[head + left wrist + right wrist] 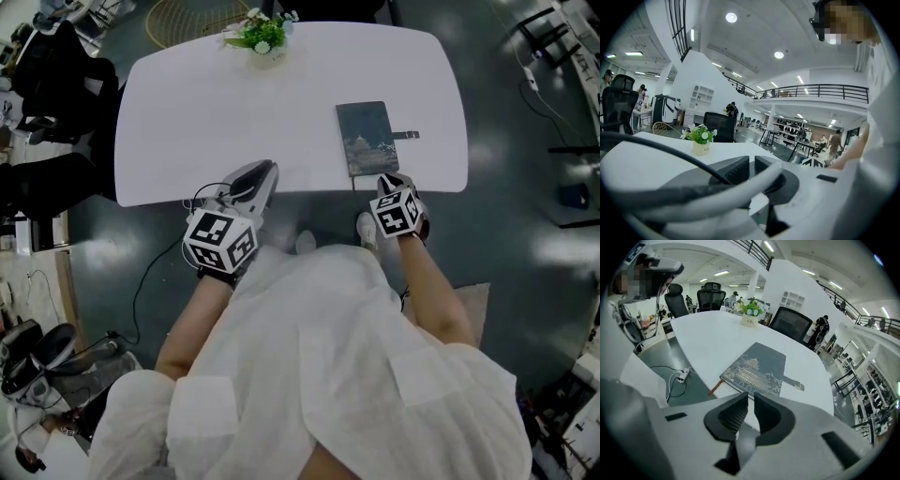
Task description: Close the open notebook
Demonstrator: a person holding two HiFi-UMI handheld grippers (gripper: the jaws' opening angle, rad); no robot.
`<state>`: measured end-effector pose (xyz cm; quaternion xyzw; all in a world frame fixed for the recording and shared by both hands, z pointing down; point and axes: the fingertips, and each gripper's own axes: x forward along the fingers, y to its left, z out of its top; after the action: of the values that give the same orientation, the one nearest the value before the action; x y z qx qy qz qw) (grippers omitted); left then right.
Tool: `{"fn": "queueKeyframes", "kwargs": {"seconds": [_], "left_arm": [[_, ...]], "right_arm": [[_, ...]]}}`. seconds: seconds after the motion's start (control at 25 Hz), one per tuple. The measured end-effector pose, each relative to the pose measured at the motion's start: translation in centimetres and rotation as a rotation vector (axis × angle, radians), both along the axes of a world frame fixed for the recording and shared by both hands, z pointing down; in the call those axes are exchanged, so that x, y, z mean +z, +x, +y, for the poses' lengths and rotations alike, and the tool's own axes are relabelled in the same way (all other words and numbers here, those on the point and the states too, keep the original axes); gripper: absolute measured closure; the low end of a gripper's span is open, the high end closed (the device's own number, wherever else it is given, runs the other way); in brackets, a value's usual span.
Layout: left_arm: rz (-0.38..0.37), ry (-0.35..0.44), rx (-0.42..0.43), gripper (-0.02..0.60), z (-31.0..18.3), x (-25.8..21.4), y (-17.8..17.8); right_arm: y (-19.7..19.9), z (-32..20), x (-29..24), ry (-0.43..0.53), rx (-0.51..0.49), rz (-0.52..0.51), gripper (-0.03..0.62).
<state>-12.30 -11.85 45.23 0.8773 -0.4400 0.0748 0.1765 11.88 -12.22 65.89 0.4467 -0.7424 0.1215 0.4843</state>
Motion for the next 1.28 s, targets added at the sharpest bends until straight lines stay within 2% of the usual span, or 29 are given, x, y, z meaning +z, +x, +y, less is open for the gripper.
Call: {"fn": "queueKeyframes", "kwargs": {"seconds": [0.32,0.6,0.88,1.04,1.16,1.28], "left_arm": [[0.006,0.011,0.015,0.551,-1.0,-0.3,0.4],[0.011,0.027,0.008,0.551,-1.9,-0.8,0.1],[0.015,0.056,-0.015,0.551,-2.7,-1.8,-1.0],[0.030,0.082,-0.038,0.551,-2.9,-2.9,-1.7],[0.043,0.111,-0.061,0.551,-3.1,-4.2,-2.4],[0.052,0.128,-0.076,0.551,-3.3,-5.0,-2.9]], "right_arm": [[0.6,-0.6,-0.9,0.022,0.007,0.008,0.551],[0.4,-2.0,-3.4,0.088,0.034,-0.057,0.551],[-0.4,-4.3,-8.3,0.238,0.105,-0.247,0.551],[-0.3,-4.7,-12.3,0.346,0.157,-0.418,0.568],[-0.5,-4.7,-16.5,0.448,0.142,-0.554,0.585],[-0.2,-4.4,-20.7,0.559,0.115,-0.626,0.588]]}}
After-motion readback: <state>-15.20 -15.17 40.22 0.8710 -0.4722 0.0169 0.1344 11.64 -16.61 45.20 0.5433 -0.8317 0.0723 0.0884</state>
